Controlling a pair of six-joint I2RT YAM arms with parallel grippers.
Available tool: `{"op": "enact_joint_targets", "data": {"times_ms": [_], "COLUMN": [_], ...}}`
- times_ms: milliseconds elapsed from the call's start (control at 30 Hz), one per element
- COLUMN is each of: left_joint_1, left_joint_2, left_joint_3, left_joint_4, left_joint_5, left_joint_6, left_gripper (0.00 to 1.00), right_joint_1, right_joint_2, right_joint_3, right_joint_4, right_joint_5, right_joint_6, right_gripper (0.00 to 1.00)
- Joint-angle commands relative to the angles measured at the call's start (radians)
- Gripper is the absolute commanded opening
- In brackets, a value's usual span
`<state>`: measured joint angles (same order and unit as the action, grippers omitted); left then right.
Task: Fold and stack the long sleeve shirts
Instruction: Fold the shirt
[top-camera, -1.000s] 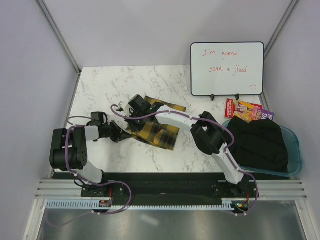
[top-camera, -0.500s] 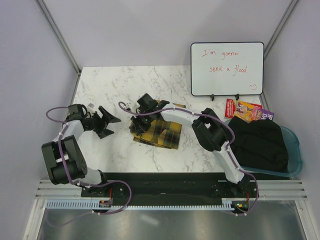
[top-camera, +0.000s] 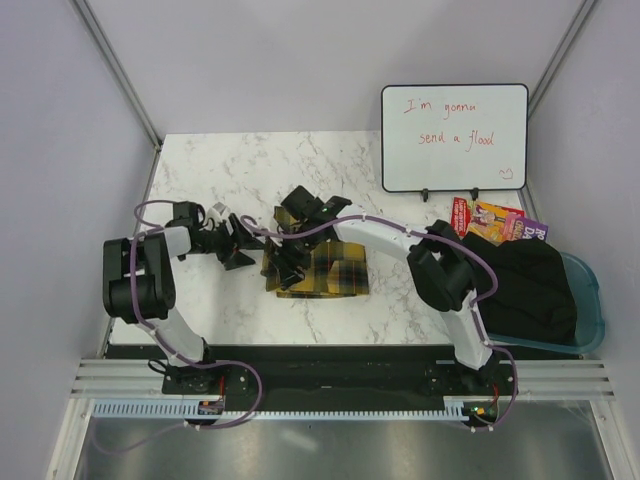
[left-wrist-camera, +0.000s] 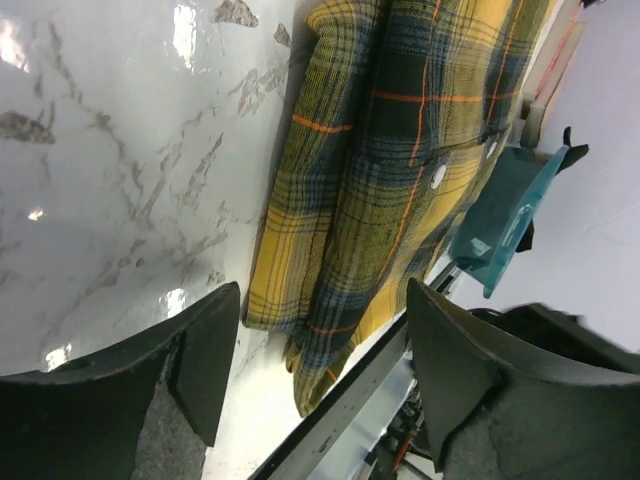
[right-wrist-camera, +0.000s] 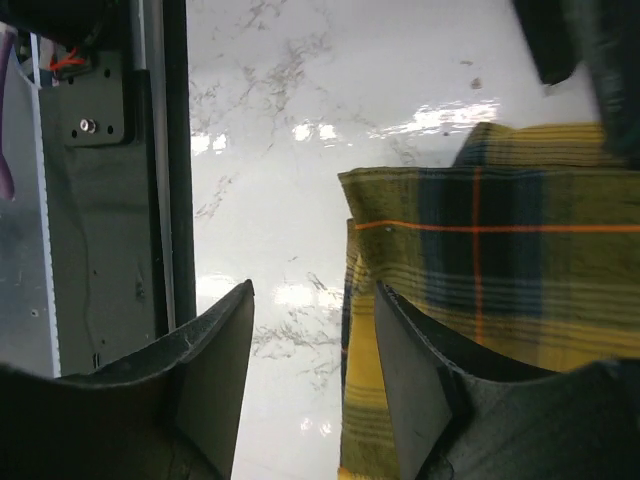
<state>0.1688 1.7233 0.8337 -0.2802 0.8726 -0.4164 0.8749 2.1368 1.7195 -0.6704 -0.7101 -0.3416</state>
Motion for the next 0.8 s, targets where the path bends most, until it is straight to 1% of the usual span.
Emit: {"op": "enact_joint_targets", "data": {"times_ms": [0, 67, 100, 133, 167, 200, 233, 300, 333, 400, 433, 467, 500, 533, 600, 667, 767], "left_joint_1": [-0.020, -0.018, -0.015, -0.017, -0.008, -0.002, 0.008, 0.032, 0.041, 0.073, 0.084, 0.103, 0.112, 0.120, 0.136, 0.146, 0.156], "left_joint_2": [0.024, 0.025, 0.019, 0.003, -0.007, -0.016, -0.039, -0.063, -0.074, -0.100, -0.109, -0.129, -0.137, -0.148, -0.177, -0.188, -0.188], "left_joint_3": [-0.010, -0.027, -0.034, -0.059, -0.070, -0.082, -0.094, -0.100, -0.100, -0.099, -0.097, -0.097, -0.096, -0.099, -0.104, -0.110, -0.117], "left_joint_4": [0.084, 0.124, 0.137, 0.154, 0.195, 0.208, 0.216, 0.219, 0.211, 0.181, 0.170, 0.156, 0.133, 0.122, 0.110, 0.090, 0.081], "left_joint_5": [-0.038, -0.034, -0.037, -0.038, -0.035, -0.035, -0.038, -0.059, -0.069, -0.101, -0.118, -0.154, -0.168, -0.182, -0.225, -0.245, -0.239], "left_joint_6": [0.013, -0.010, -0.021, -0.031, -0.054, -0.062, -0.065, -0.055, -0.050, -0.035, -0.032, -0.025, -0.022, -0.019, -0.010, -0.002, -0.001], "left_gripper": [0.72, 0.67, 0.65, 0.61, 0.60, 0.59, 0.57, 0.57, 0.57, 0.59, 0.63, 0.64, 0.65, 0.67, 0.70, 0.73, 0.75], "right_joint_1": [-0.066, -0.070, -0.068, -0.068, -0.068, -0.067, -0.062, -0.036, -0.024, 0.012, 0.021, 0.035, 0.036, 0.039, 0.044, 0.056, 0.059], "right_joint_2": [-0.075, -0.042, -0.028, -0.003, 0.008, 0.018, 0.032, 0.046, 0.063, 0.078, 0.099, 0.113, 0.126, 0.152, 0.175, 0.212, 0.251], "right_joint_3": [0.093, 0.152, 0.167, 0.176, 0.196, 0.203, 0.204, 0.215, 0.222, 0.239, 0.245, 0.259, 0.262, 0.267, 0.282, 0.305, 0.331], "right_joint_4": [-0.017, 0.020, 0.037, 0.098, 0.124, 0.150, 0.210, 0.245, 0.264, 0.273, 0.276, 0.273, 0.273, 0.270, 0.267, 0.264, 0.262], "right_joint_5": [-0.008, 0.066, 0.131, 0.152, 0.162, 0.179, 0.193, 0.228, 0.276, 0.329, 0.369, 0.406, 0.431, 0.486, 0.544, 0.624, 0.673], "right_joint_6": [0.024, 0.080, 0.120, 0.165, 0.209, 0.292, 0.338, 0.429, 0.440, 0.464, 0.478, 0.492, 0.501, 0.524, 0.538, 0.550, 0.581], "right_gripper": [0.59, 0.54, 0.46, 0.42, 0.38, 0.31, 0.28, 0.21, 0.20, 0.19, 0.20, 0.21, 0.25, 0.28, 0.31, 0.30, 0.30]}}
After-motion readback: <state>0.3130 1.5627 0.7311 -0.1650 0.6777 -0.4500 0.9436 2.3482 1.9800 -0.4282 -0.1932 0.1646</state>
